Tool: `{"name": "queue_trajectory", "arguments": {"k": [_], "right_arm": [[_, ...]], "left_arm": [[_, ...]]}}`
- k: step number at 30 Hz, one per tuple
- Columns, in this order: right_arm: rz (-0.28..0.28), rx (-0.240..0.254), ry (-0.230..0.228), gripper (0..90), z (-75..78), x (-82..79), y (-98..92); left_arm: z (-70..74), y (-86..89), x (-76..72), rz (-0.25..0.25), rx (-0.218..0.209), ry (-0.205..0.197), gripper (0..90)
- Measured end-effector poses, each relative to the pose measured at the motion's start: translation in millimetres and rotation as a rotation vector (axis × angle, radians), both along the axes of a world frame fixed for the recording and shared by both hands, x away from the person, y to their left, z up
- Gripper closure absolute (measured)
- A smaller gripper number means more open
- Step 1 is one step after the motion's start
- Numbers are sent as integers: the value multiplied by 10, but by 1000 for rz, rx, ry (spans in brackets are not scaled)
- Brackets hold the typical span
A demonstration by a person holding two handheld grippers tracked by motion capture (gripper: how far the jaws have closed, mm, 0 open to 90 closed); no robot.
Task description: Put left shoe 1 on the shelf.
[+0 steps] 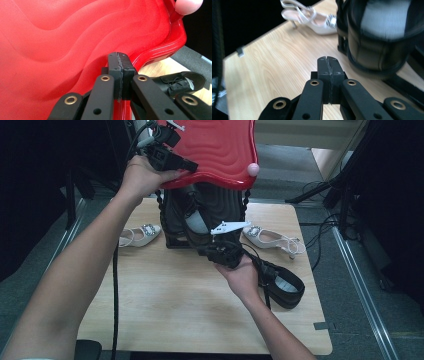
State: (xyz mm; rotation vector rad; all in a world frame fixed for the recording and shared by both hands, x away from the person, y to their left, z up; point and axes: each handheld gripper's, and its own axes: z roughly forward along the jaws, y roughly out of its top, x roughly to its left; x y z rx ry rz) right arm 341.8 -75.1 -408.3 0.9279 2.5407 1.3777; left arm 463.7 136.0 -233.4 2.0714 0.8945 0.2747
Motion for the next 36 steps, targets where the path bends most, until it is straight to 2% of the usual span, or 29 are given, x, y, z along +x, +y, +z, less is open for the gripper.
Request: {"name": "queue_trajectory", "arguments": {"k": [2, 4, 5, 7, 11, 14, 16, 18, 21, 28, 36], "right_arm": [[9, -14, 3, 900, -104, 10, -30], [14, -2, 22, 900, -213, 42, -66], [14, -2, 22, 900, -213, 42, -66], [-5, 40, 63, 900, -353, 118, -116], [-43, 66, 98, 900, -450, 241, -134], [-60, 90, 113, 900, -455, 314, -125], [-66, 86, 120, 900, -448, 352, -104], [-75, 95, 112, 900, -435, 384, -81], [-67, 79, 131, 900, -398, 422, -48], [-64, 71, 125, 900, -332, 446, 27], [-78, 52, 127, 900, -248, 616, 225]], "left_arm": [[-1, 2, 2, -1, -2, 1, 900], [0, 2, 3, -1, -2, 3, 900], [0, 2, 3, -1, -2, 3, 900], [1, 0, 3, 0, -2, 5, 900], [1, 2, 2, 0, -3, 5, 900], [1, 2, 4, 1, -5, 9, 900], [1, 1, 2, 1, -5, 10, 900], [4, -3, 0, 3, -2, 9, 900], [7, -6, 1, 6, 2, 10, 900], [18, -13, 6, 4, 9, 18, 900], [19, -13, 7, 6, 7, 22, 900]]}}
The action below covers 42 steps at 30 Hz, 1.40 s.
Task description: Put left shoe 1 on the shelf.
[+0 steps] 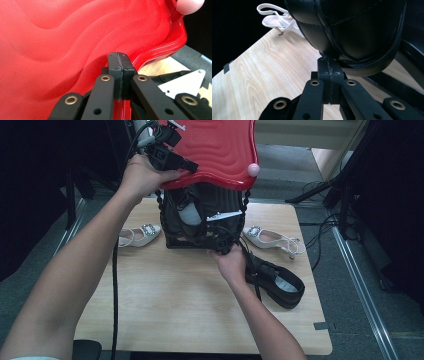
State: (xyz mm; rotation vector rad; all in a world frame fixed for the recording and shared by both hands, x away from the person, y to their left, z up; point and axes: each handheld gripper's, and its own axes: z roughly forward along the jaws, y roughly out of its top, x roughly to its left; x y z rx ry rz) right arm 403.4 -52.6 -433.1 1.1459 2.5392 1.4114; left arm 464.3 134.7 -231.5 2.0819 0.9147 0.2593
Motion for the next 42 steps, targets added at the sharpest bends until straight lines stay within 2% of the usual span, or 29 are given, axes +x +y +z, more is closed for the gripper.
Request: {"name": "queue_trajectory", "arguments": {"k": [6, 12, 22, 28, 33, 37, 42], "right_arm": [[-10, -17, -4, 900, 47, 98, 156], [-38, 10, 8, 900, 49, 167, 177], [-77, 30, 2, 900, 62, 237, 279], [-72, 23, 7, 900, 72, 292, 370], [-75, -11, 22, 900, 13, 346, 476], [-34, 18, 5, 900, -8, 302, 464], [-14, 26, 3, 900, 22, 230, 412]], "left_arm": [[0, 0, -6, -1, 5, -7, 900], [-2, 2, -3, -3, 3, -7, 900], [1, -3, -11, 0, 7, -7, 900], [-4, 1, -10, 1, 2, -9, 900], [-12, 12, -14, 3, -7, -10, 900], [-13, 19, -14, 7, -11, -4, 900], [-16, 21, -13, 8, -11, -10, 900]]}}
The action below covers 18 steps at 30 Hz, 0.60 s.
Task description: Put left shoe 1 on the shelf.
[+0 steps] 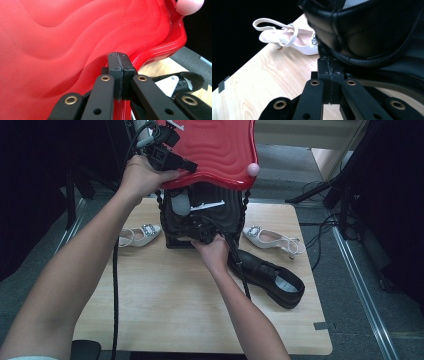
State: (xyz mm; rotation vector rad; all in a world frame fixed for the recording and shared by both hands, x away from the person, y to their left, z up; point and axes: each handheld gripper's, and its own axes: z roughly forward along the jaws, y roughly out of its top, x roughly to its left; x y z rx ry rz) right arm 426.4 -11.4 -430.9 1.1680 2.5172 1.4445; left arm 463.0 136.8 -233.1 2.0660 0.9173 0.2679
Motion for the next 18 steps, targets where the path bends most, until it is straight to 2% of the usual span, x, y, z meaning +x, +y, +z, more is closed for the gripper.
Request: {"name": "queue_trajectory", "arguments": {"k": [3, 4, 6, 7, 8, 10, 11, 15, 16, 18], "right_arm": [[16, 8, 6, 900, 19, -57, -58], [31, 10, 1, 900, 40, -121, -107], [49, 13, -12, 900, 64, -198, -177], [56, 16, -18, 900, 77, -238, -222], [56, 16, -18, 900, 77, -238, -222], [65, 30, -32, 900, 89, -316, -326], [70, 36, -27, 891, 86, -371, -433], [63, 39, -21, 847, 88, -470, -634], [63, 49, -17, 840, 95, -493, -687], [63, 66, -7, 811, 107, -532, -792]], "left_arm": [[7, -12, -14, 13, 11, -4, 900], [27, -12, -30, 17, 1, 0, 900], [51, -5, -51, 3, -14, -6, 898], [101, -3, -121, -26, -46, -12, 878], [101, -3, -121, -26, -46, -12, 860], [124, -14, -213, -49, -50, -25, 849], [120, -11, -292, -66, -57, -27, 846], [70, 3, -367, -88, -65, -5, 802], [18, 20, -416, -100, -68, 7, 791], [-35, 49, -472, -109, -67, 6, 771]]}}
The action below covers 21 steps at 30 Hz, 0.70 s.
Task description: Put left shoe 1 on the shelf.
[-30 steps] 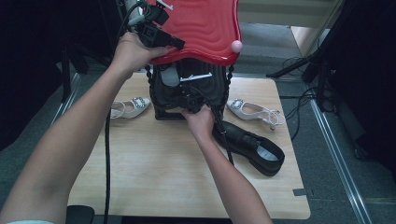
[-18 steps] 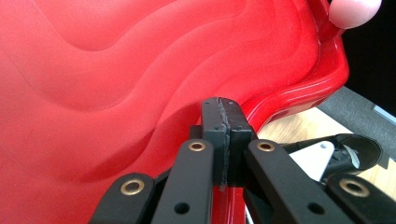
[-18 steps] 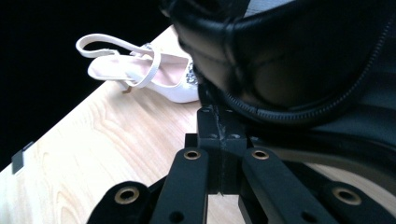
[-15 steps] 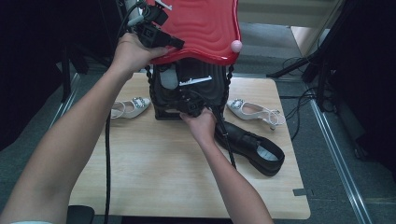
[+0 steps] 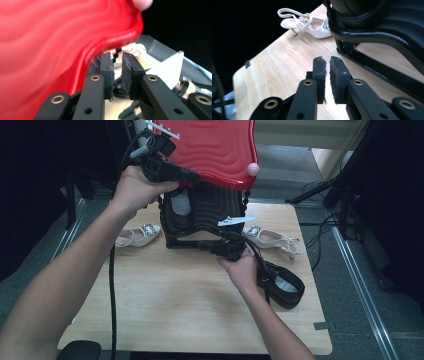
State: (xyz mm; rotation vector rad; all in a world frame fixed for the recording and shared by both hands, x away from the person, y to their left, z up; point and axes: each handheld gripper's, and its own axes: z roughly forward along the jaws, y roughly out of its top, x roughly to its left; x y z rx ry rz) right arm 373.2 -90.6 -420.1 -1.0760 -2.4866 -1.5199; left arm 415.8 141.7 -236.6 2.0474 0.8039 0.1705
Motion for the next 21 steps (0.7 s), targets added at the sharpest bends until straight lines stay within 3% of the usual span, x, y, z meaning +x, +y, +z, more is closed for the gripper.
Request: {"name": "queue_trajectory", "arguments": {"k": [2, 3, 5, 6, 8, 13, 21], "right_arm": [[0, -6, -5, 801, 6, -22, -46], [2, -25, -35, 761, 17, -67, -137], [20, -14, -60, 680, -2, -106, -224], [21, -26, -69, 679, -7, -127, -261], [24, -37, -62, 679, -12, -165, -322], [28, -47, -59, 673, -15, -234, -405], [37, -70, -42, 626, -29, -363, -581]], "left_arm": [[-26, 21, -26, -4, -8, -1, 749], [-79, 62, -73, -3, -15, -2, 739], [-105, 77, -98, -4, -13, 3, 704], [-134, 91, -123, -4, -10, 3, 685], [-184, 108, -183, 8, 9, -14, 654], [-331, 134, -307, -15, -13, -14, 590], [-713, 139, -471, -44, -22, 26, 558]]}}
